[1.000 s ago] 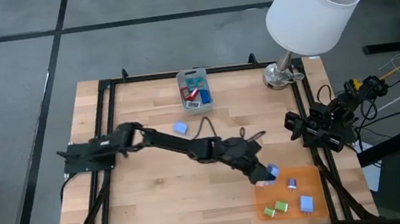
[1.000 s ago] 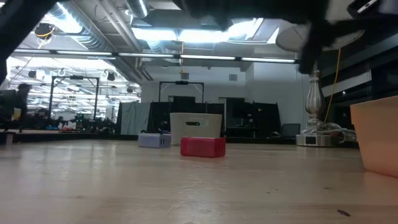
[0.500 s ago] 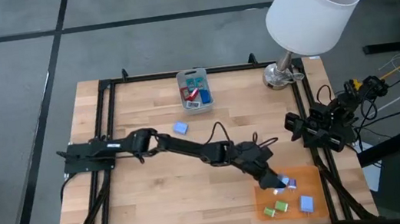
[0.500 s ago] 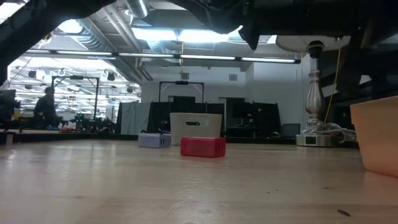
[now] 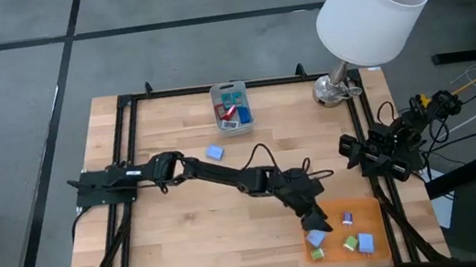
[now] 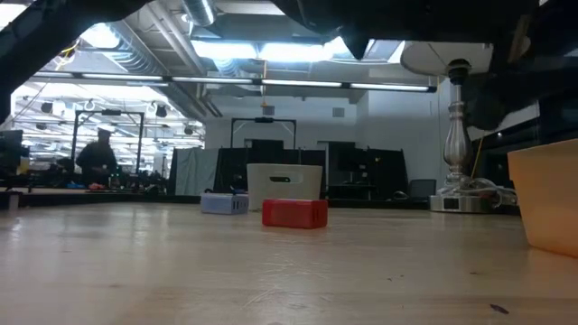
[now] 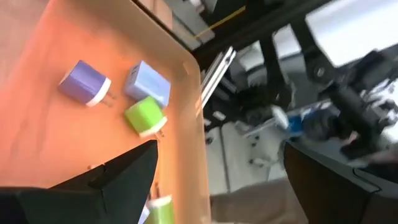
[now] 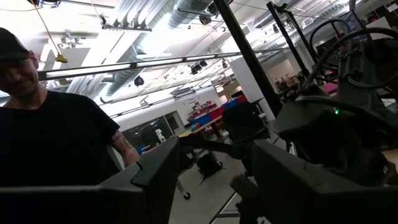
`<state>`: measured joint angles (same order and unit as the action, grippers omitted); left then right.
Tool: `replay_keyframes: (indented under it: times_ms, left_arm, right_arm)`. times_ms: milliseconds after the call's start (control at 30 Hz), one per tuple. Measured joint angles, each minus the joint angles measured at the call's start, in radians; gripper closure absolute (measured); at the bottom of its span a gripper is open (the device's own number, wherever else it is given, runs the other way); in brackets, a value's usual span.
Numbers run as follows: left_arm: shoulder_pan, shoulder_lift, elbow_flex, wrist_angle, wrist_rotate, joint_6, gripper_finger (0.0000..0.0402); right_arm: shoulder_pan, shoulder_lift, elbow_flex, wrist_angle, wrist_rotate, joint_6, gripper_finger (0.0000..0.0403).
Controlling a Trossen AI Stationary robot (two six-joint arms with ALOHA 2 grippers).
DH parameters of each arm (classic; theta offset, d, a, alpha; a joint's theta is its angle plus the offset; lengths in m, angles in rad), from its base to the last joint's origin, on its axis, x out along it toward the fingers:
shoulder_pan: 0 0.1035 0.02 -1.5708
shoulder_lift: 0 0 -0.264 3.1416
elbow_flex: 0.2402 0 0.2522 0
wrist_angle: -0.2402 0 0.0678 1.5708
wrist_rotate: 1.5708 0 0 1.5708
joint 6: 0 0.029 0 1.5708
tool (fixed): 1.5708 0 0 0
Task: Pick & Place Office items
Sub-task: Put the red charger adapter into the orange bin
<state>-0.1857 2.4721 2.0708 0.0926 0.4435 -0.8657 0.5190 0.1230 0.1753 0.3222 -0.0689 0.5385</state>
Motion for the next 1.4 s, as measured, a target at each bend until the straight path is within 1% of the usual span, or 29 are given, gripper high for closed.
replay_keyframes:
  times_ms: [33,133,233,267,333,367,467,600,667,733,900,1100,1233,1400]
  left_arm:
    - [0.003,-0.01,0.0,-0.035,0.003,0.031,0.0062]
    - [0.014,-0.074,0.001,-0.247,-0.004,0.181,0.0064]
    - [0.027,-0.141,0.002,-0.537,-0.035,0.371,0.0064]
    - [0.031,-0.159,0.002,-0.632,-0.066,0.443,0.0064]
    - [0.034,-0.197,0.0,-0.843,-0.155,0.618,0.0064]
    - [0.032,-0.212,0.0,-0.921,-0.205,0.707,0.0064]
    - [0.018,-0.239,0.001,-1.114,-0.315,0.937,0.0064]
    - [0.013,-0.24,0.0,-1.239,-0.355,1.106,0.0064]
    - [0.015,-0.24,-0.006,-1.247,-0.374,1.164,0.0064]
    - [0.024,-0.24,-0.027,-1.251,-0.402,1.189,0.0064]
    - [0.065,-0.239,-0.076,-1.263,-0.4,1.174,0.0064]
    - [0.105,-0.238,-0.158,-1.251,-0.398,1.169,0.0064]
    - [0.111,-0.238,-0.183,-1.203,-0.41,1.187,0.0064]
    - [0.11,-0.238,-0.183,-1.144,-0.417,1.193,0.0064]
  right_arm:
    - [0.0,0.0,0.0,0.0,0.0,0.0,0.0202]
    - [0.0,0.0,0.0,0.0,0.0,0.0,0.0202]
    - [0.0,0.0,0.0,0.0,-0.001,0.0,0.0202]
    - [0.0,0.0,0.0,0.0,-0.001,0.0,0.0202]
    - [0.0,0.0,0.0,0.0,-0.001,0.0,0.0202]
    - [0.0,0.0,0.0,0.002,-0.002,0.001,0.0202]
    - [0.0,0.0,0.0,0.003,0.0,0.0,0.0202]
    - [0.0,0.0,0.0,0.008,0.006,0.0,0.0202]
    - [-0.001,0.0,0.0,0.007,0.009,0.0,0.0202]
    - [0.0,0.0,0.0,0.008,0.029,0.001,0.0202]
    - [-0.001,0.0,0.0,0.007,0.062,0.0,0.0202]
    - [-0.001,0.0,0.0,0.007,0.062,0.0,0.0202]
    - [-0.001,0.0,0.0,0.007,0.062,0.0,0.0202]
    - [-0.001,0.0,0.0,0.006,0.08,-0.006,0.0202]
